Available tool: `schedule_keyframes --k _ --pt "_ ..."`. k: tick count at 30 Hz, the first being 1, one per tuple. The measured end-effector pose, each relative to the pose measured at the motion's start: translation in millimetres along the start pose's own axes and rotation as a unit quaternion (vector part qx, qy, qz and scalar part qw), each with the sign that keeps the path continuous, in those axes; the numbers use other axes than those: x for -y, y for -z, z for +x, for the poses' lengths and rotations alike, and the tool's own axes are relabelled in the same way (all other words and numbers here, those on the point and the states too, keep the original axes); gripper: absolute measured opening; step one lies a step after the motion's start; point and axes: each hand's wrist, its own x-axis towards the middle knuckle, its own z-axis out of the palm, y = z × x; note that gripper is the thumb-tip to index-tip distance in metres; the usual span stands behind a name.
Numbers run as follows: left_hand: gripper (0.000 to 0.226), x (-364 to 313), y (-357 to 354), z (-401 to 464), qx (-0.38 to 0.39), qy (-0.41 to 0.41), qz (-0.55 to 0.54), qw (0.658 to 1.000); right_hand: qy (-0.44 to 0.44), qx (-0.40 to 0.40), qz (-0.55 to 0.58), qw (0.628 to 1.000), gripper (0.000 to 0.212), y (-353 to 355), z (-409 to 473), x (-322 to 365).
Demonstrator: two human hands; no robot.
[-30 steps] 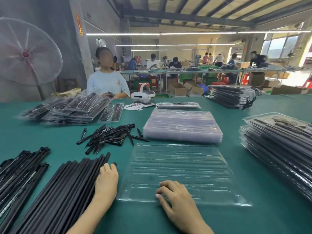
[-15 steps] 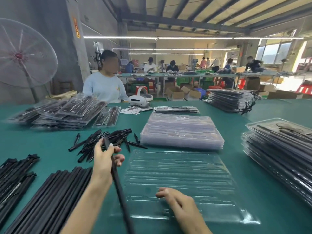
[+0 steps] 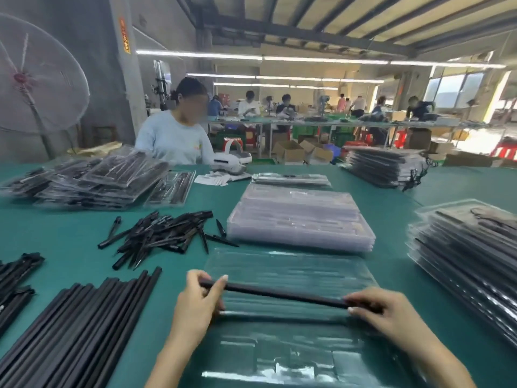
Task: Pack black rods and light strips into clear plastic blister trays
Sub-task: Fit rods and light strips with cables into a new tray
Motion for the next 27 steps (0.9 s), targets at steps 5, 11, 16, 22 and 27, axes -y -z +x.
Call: schedule_keyframes --k 5,11,16,22,27 --pt "0.017 12.4 3.7 -8.4 0.070 -0.088 0.226 0.968 0.007 0.001 -0.081 0.997 0.034 -6.9 -6.9 -12.1" --pt "0.015 11.4 1.6 -10.0 0.067 -0.195 0.344 0.916 0.001 0.009 -0.096 0.995 0.027 -12.4 -7.4 -18.2" --pt "0.017 17.6 4.0 -5.3 0.056 -0.187 0.318 0.928 0.035 0.005 -0.150 0.988 0.018 -13.4 -9.0 -17.4" --pt "0.012 22.0 3.0 -0.9 0.011 -0.179 0.277 0.944 0.030 -0.020 -0.176 0.984 0.019 -17.0 -8.9 -11.1" --pt "0.008 22.9 3.7 3.1 0.003 -0.160 0.282 0.946 0.031 -0.039 -0.172 0.984 0.021 -18.6 -9.4 -16.0"
